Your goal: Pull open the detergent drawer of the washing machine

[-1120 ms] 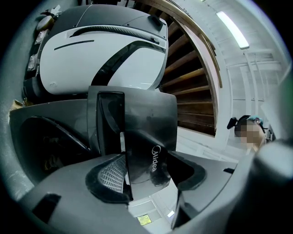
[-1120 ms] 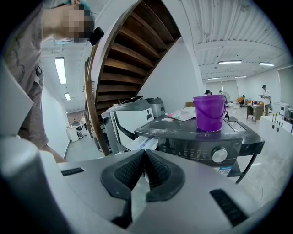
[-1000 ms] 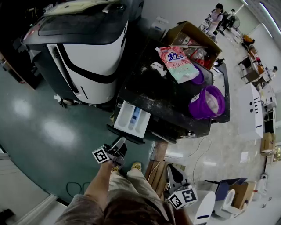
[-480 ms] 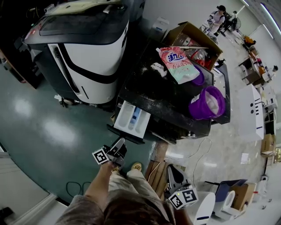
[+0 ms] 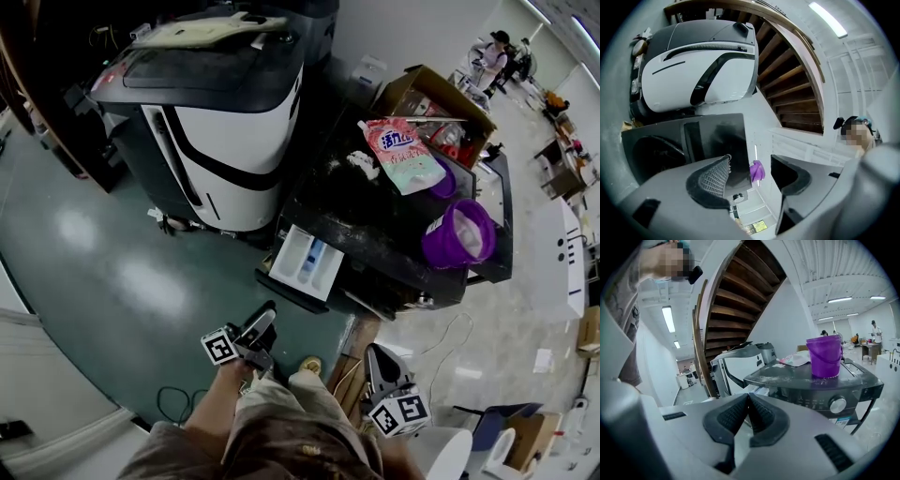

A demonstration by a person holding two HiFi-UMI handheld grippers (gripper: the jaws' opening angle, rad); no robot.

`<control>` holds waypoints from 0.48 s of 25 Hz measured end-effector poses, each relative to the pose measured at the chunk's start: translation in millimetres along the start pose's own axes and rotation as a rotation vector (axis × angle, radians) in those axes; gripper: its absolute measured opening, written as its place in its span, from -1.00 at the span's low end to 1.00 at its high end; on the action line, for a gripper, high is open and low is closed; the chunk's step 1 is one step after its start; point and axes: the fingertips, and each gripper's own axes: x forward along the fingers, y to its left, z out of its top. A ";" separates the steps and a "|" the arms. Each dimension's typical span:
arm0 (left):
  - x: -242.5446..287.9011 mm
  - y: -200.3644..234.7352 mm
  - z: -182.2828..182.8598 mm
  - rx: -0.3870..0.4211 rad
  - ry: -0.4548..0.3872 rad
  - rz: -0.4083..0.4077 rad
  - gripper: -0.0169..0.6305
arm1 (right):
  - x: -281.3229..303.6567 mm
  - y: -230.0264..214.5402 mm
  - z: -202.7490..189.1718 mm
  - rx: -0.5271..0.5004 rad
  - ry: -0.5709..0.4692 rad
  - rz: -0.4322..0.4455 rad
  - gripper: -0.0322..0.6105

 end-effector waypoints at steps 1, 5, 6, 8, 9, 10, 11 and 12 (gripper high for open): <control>-1.2 -7.9 6.0 0.018 -0.004 0.005 -0.06 | 2.1 0.2 3.1 -0.002 -0.007 0.008 -0.89; -4.1 -37.4 29.8 0.092 -0.027 0.028 -0.06 | 8.0 -0.7 14.6 -0.010 -0.037 0.035 -0.89; -3.8 -44.6 35.8 0.109 -0.035 0.035 -0.06 | 8.9 -1.5 17.8 -0.011 -0.043 0.039 -0.89; -2.1 -58.8 47.0 0.144 -0.042 0.056 -0.06 | 10.6 -3.0 24.2 -0.008 -0.059 0.046 -0.89; -0.4 -66.5 51.5 0.164 -0.038 0.068 -0.06 | 11.5 -3.6 27.1 -0.006 -0.068 0.051 -0.89; 1.7 -74.6 55.2 0.186 -0.030 0.079 -0.06 | 12.6 -4.1 29.6 -0.005 -0.076 0.056 -0.89; 4.0 -82.5 58.5 0.208 -0.020 0.090 -0.06 | 13.9 -4.0 32.0 -0.006 -0.083 0.062 -0.89; 6.5 -90.0 61.5 0.228 -0.010 0.099 -0.06 | 15.5 -3.5 34.8 -0.008 -0.090 0.069 -0.89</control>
